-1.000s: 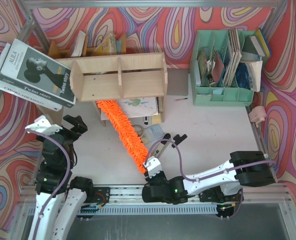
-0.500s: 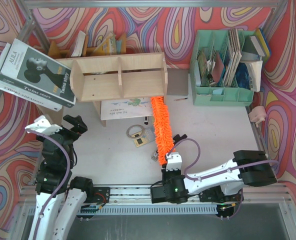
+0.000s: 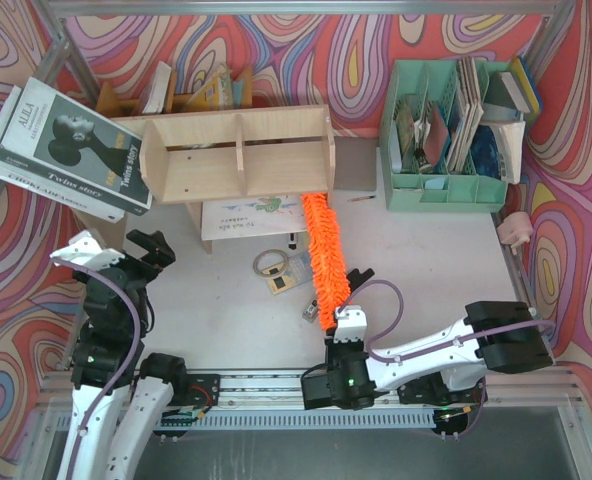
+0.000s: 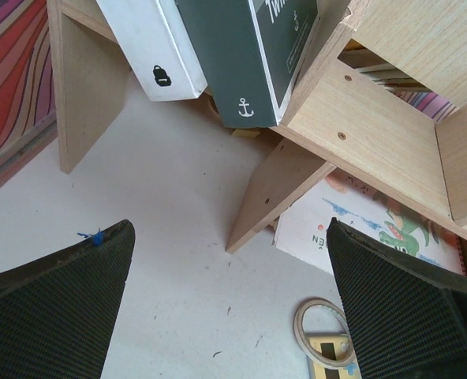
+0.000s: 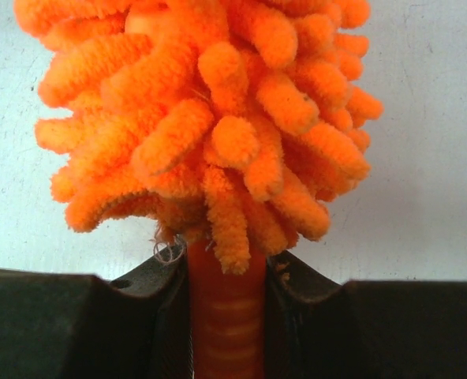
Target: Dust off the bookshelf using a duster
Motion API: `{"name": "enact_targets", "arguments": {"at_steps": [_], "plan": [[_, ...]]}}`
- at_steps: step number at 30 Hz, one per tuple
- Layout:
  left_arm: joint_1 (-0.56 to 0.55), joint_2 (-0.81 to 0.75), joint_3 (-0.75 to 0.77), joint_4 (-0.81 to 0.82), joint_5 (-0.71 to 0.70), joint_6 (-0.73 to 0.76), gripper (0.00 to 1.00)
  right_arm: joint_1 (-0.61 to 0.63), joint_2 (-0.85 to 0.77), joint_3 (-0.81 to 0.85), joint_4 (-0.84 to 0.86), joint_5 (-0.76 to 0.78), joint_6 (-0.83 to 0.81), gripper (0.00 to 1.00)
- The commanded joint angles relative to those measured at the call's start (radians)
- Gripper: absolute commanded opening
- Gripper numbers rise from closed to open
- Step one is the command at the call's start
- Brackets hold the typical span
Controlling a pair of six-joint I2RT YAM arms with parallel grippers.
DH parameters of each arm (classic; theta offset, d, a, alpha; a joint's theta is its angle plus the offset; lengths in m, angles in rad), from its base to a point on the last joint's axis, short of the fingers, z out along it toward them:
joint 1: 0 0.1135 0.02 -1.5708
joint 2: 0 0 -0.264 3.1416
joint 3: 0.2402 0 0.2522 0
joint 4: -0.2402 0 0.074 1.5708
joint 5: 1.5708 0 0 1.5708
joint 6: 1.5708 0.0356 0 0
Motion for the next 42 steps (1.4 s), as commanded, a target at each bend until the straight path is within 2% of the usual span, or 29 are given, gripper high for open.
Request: {"name": "enact_targets", "arguments": {"at_steps": [1, 9, 19, 25, 29, 33, 42], "plan": [[0.014, 0.004, -0.002, 0.018, 0.012, -0.008, 0.99, -0.007, -0.040, -0.022, 0.083, 0.076, -0.075, 0.00], [0.017, 0.006, -0.002, 0.018, 0.012, -0.010, 0.99, -0.043, -0.088, -0.071, 0.186, 0.024, -0.148, 0.00], [0.023, -0.008, -0.002, 0.016, 0.004, -0.006, 0.98, -0.085, -0.071, -0.056, 0.232, -0.022, -0.230, 0.00], [0.024, -0.014, -0.002, 0.017, 0.004, -0.003, 0.99, -0.087, -0.087, 0.004, 0.169, 0.016, -0.253, 0.00], [0.025, -0.017, -0.002, 0.016, 0.003, -0.001, 0.99, -0.086, -0.075, 0.097, 0.034, 0.048, -0.246, 0.00], [0.026, -0.021, -0.002, 0.013, 0.000, -0.001, 0.99, -0.084, -0.071, 0.170, -0.031, 0.057, -0.247, 0.00], [0.026, -0.024, -0.004, 0.015, 0.002, -0.002, 0.99, -0.086, -0.051, 0.122, -0.002, -0.031, -0.187, 0.00]]}}
